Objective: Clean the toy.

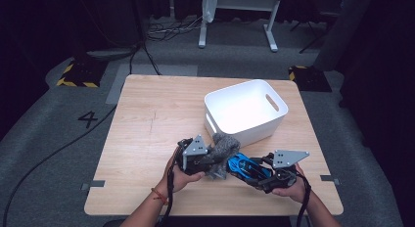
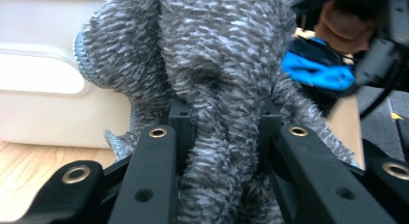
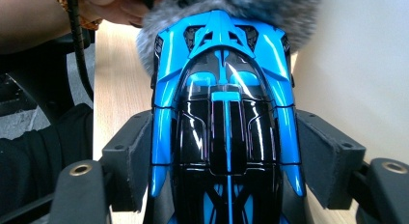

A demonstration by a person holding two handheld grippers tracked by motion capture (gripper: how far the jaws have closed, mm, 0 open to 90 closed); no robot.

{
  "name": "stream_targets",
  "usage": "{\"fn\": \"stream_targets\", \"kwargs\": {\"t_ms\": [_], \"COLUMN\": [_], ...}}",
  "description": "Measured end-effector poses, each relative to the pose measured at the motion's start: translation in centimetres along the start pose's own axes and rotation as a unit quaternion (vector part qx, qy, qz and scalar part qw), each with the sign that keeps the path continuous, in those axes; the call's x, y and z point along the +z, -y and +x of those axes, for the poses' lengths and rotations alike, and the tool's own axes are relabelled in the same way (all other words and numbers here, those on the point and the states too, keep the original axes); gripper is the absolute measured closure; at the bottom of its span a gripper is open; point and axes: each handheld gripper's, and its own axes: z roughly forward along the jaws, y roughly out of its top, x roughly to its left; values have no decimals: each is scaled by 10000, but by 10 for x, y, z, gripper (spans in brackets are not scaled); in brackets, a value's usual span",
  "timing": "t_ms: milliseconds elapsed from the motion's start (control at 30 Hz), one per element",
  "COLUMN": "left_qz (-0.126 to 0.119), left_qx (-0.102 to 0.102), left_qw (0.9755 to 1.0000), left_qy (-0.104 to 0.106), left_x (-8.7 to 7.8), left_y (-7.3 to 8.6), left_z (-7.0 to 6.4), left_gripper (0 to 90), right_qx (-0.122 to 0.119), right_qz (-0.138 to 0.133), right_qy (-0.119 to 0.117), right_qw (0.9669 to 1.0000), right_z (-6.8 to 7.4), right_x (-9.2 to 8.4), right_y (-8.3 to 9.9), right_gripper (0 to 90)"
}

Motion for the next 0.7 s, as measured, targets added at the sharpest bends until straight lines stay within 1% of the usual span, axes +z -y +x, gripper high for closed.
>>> {"fn": "stream_targets", "kwargs": {"t_ms": [33, 167, 267, 300, 367, 400, 433, 467, 500, 533, 600, 633, 667, 700], "left_qz": [-7, -26, -11, -38, -22, -29, -121, -249, -363, -426, -474, -458, -432, -435], "left_qx": [-52, 72, 256, 271, 381, 448, 410, 339, 176, 14, -208, -269, -264, -210], "left_qw": [9999, 9995, 9986, 9982, 9974, 9970, 9961, 9955, 9959, 9966, 9971, 9973, 9977, 9977], "left_qy": [112, 291, 469, 530, 604, 625, 769, 851, 811, 711, 557, 500, 460, 474], "left_x": [-3, -12, -17, -17, -17, -18, -19, -22, -25, -28, -31, -31, -28, -25], "left_y": [1, 5, 7, 8, 9, 10, 12, 13, 16, 18, 23, 24, 24, 22], "left_z": [-1, -12, -26, -31, -37, -38, -37, -33, -28, -22, -14, -13, -14, -17], "left_gripper": [704, 704, 703, 703, 703, 703, 702, 703, 703, 703, 705, 706, 705, 706], "right_qx": [0, 11, 70, 80, 91, 88, 85, 90, 128, 179, 237, 254, 283, 307], "right_qz": [-7, -87, -226, -273, -359, -391, -429, -479, -554, -631, -743, -810, -870, -942], "right_qy": [44, 101, 121, 123, 139, 153, 175, 190, 182, 159, 146, 131, 101, 68], "right_qw": [10000, 9999, 9996, 9995, 9992, 9991, 9989, 9986, 9982, 9977, 9968, 9963, 9958, 9951], "right_z": [0, -1, -2, -2, -1, -1, 0, -1, -2, -2, -3, -4, -4, -4], "right_x": [-1, -6, -11, -12, -15, -17, -18, -20, -22, -24, -27, -28, -28, -28], "right_y": [0, -1, -2, -2, -4, -4, -5, -6, -6, -6, -6, -5, -5, -6], "right_gripper": [286, 287, 286, 286, 286, 286, 286, 286, 286, 286, 286, 286, 286, 286]}}
